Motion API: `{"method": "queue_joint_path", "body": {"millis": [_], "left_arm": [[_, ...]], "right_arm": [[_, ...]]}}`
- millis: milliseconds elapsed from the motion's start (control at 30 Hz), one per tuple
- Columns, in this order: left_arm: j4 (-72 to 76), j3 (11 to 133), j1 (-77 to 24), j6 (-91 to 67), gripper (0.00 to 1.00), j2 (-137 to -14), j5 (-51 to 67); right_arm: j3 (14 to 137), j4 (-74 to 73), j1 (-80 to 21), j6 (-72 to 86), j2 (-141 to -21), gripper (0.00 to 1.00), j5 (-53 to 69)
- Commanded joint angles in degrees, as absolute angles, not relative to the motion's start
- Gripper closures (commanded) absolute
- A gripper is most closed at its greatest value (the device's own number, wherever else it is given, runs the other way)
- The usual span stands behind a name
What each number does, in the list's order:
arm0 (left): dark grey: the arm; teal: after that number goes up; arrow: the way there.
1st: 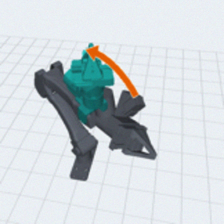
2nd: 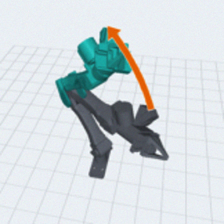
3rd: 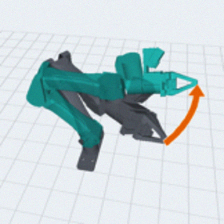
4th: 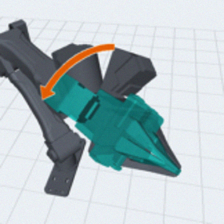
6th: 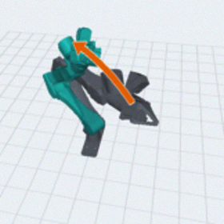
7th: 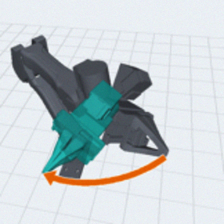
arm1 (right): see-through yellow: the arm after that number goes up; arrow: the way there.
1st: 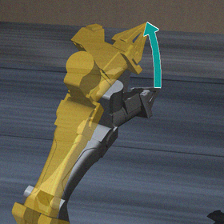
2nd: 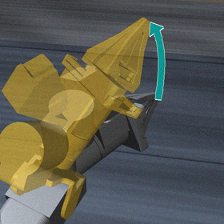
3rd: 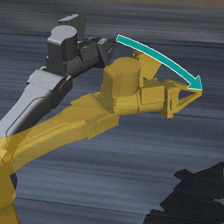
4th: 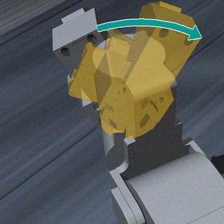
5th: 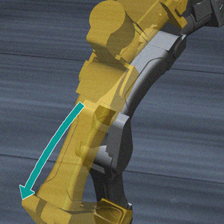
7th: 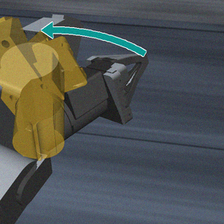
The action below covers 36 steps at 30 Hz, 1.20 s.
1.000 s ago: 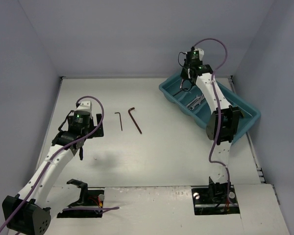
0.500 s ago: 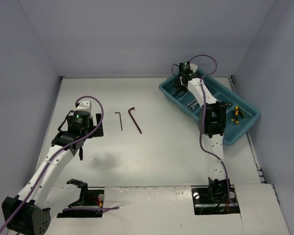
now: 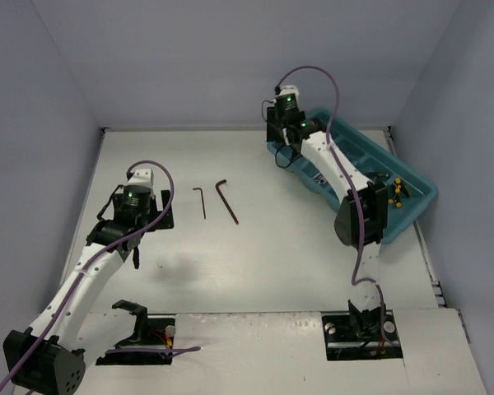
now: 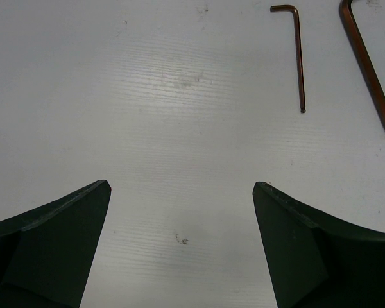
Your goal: Sort the tools into containers
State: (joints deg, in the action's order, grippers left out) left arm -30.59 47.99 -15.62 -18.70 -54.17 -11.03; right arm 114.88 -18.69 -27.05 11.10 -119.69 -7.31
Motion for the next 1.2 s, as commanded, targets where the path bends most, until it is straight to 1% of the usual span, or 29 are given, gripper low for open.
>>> {"method": "queue_joint_path", "body": {"millis": [0, 133, 300, 600, 867, 933, 1000, 1033, 1167], "left_arm": [[-28.65, 49.00, -15.38, -18.98, 0.10, -53.06, -12.03], [-28.74, 48.96, -15.38, -19.07, 0.09, -52.75, -12.42], [-28.67, 48.87, -15.38, -19.23, 0.09, -52.08, -12.79], [-28.56, 48.87, -15.38, -19.25, 0.10, -52.17, -12.66], [-28.74, 48.69, -15.38, -19.16, 0.10, -51.50, -12.66], [-28.83, 48.66, -15.38, -19.16, 0.10, -51.39, -12.66], [-28.81, 48.60, -15.38, -19.16, 0.10, -51.33, -12.66], [-28.76, 48.60, -15.38, -19.16, 0.10, -51.33, -12.66], [-29.08, 48.68, -15.47, -19.16, 0.10, -51.49, -12.83]], "right_arm": [[108.64, -17.96, -33.42, 3.97, -115.59, 0.58, -3.64], [104.41, -18.16, -37.89, 3.22, -116.00, 0.55, -0.45], [101.28, -18.19, -41.46, 4.48, -118.51, 0.55, -0.50], [98.76, -18.19, -45.24, 4.33, -122.79, 0.56, -0.54], [97.05, -18.05, -46.57, 5.12, -125.72, 0.61, -4.64], [96.72, -18.02, -46.81, 5.07, -126.15, 0.65, -5.38], [96.27, -18.03, -46.96, 5.23, -126.20, 0.71, -5.89], [95.72, -18.09, -47.07, 5.40, -126.14, 0.77, -6.22], [92.26, -18.02, -47.43, 6.54, -124.11, 0.95, -6.24]]}}
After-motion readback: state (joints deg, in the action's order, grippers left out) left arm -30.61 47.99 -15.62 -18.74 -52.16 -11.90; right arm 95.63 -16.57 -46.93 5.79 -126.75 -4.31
